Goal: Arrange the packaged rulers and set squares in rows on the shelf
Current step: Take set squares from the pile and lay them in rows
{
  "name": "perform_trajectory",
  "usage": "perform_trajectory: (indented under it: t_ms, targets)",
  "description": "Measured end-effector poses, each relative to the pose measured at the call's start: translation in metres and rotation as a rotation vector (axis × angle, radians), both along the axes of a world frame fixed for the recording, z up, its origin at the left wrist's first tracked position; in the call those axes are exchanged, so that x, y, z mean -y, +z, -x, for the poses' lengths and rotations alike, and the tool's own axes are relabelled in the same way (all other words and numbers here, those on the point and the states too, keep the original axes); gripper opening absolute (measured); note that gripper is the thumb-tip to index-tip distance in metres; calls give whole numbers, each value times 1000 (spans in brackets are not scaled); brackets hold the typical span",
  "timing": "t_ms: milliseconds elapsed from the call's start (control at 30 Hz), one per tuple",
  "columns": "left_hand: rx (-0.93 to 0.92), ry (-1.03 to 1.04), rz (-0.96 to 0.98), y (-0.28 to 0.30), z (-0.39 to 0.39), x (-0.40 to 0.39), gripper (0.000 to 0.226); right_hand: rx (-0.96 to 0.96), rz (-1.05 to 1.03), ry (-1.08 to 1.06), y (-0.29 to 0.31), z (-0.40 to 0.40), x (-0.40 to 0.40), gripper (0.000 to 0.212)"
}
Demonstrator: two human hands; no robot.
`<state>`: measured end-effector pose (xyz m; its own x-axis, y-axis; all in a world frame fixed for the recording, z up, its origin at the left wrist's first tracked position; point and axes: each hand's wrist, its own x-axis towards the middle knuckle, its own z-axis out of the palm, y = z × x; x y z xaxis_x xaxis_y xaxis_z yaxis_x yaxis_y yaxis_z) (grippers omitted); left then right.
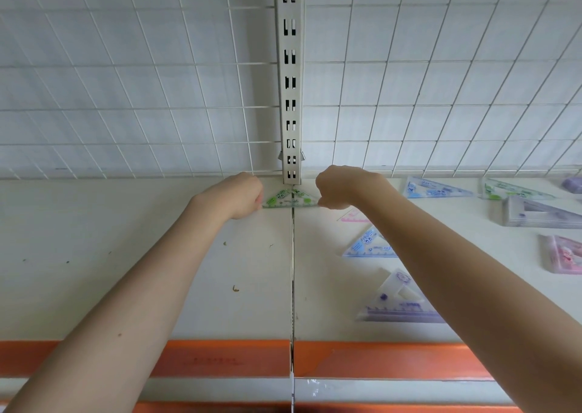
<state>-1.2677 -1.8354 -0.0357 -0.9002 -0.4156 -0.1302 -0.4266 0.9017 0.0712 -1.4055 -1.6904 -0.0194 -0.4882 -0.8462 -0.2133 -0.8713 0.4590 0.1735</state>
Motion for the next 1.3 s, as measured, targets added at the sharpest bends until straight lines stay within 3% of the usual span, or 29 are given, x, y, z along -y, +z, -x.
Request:
perform_trajectory:
  t_ms: [1067, 1200, 1267, 1300]
  targets:
    - [-121, 55, -17, -5, -7, -4, 14, 42, 141, -44, -6, -3, -9, 32]
    - [-153, 60, -51, -8, -6, -1, 15, 97, 187, -40, -8, -2, -8, 13]
    - [-155, 43, -45, -10, -6, -2, 6, 123, 209, -33, -11, -2, -6, 27]
    - [-167, 40, -41, -10, -5, -2, 17, 134, 222, -31, -13, -3, -5, 30]
